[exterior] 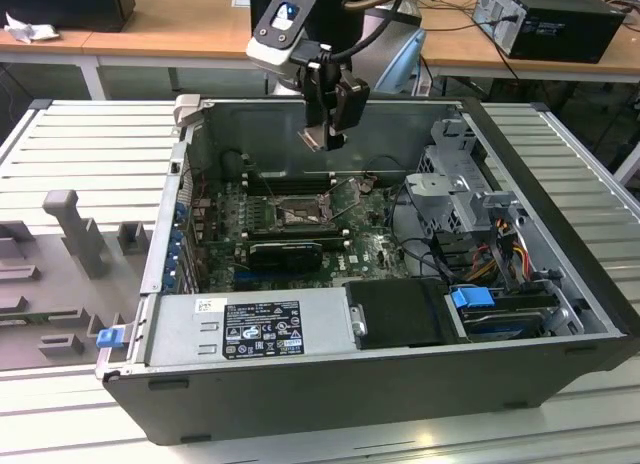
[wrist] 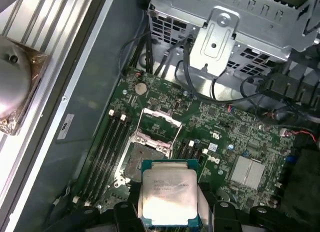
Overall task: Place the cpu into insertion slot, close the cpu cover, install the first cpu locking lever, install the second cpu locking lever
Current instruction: 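Place the cpu into insertion slot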
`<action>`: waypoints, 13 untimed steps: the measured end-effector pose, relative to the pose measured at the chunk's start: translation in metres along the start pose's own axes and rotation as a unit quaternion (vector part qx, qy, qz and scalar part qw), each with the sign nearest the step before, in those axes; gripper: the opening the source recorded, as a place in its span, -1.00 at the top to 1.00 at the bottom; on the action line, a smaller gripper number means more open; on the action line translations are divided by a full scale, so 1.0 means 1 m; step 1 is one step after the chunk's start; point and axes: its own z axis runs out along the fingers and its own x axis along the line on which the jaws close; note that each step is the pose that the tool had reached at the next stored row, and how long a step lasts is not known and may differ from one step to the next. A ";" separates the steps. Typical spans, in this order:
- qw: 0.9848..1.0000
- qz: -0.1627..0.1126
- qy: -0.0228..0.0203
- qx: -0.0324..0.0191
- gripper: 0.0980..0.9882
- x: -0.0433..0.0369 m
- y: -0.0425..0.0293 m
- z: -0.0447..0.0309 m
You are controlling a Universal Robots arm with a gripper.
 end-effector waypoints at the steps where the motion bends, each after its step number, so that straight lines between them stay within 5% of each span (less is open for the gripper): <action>1: 1.000 0.011 -0.001 0.000 0.04 0.0000 0.0000 0.0001; 4: 0.999 0.032 -0.003 0.000 0.04 0.0000 0.0000 0.0003; 5: 0.998 0.068 -0.006 -0.001 0.04 0.0000 0.0000 0.0005; 8: 0.995 0.096 -0.008 -0.001 0.04 0.0000 -0.0001 0.0007; 11: 0.991 0.135 -0.011 -0.002 0.04 0.0000 -0.0001 0.0013; 13: 0.989 0.145 -0.012 -0.002 0.04 0.0002 -0.0007 0.0020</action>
